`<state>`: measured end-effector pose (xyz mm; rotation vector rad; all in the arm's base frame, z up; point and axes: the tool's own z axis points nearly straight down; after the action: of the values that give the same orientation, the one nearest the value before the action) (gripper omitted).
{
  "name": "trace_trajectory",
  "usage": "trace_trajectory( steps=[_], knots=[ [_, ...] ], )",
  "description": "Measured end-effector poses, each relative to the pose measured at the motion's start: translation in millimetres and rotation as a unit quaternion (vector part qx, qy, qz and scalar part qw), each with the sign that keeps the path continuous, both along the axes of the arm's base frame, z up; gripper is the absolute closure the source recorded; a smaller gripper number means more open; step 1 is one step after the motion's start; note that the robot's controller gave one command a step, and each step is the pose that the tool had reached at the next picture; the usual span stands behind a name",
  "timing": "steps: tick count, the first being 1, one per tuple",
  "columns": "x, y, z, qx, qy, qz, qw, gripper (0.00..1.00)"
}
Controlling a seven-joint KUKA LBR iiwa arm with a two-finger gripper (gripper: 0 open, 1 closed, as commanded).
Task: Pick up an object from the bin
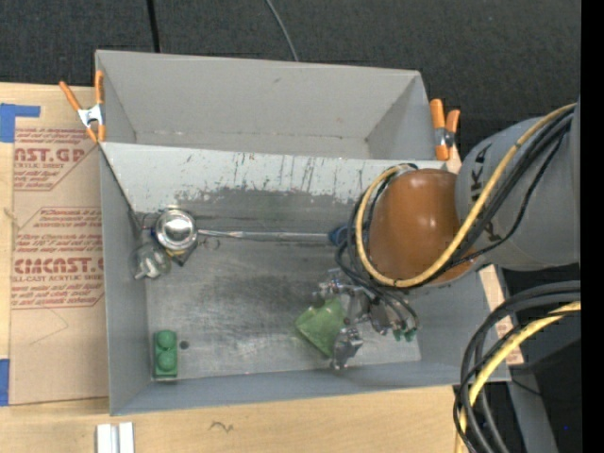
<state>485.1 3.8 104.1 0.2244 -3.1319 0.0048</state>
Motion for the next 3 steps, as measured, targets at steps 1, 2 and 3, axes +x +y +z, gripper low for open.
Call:
trace_trajectory(
  steps=[1, 2, 3],
  knots=[
    [0.7, 5, 0, 0.002, -0.0004, 0.003, 1.0, 1.0],
    [0.5, 5, -1, 0.002, -0.0002, 0.003, 1.0, 0.0],
    [34.8, -48, -32, 0.002, -0.0067, 0.03, 0.9995, 0.0]
  ],
)
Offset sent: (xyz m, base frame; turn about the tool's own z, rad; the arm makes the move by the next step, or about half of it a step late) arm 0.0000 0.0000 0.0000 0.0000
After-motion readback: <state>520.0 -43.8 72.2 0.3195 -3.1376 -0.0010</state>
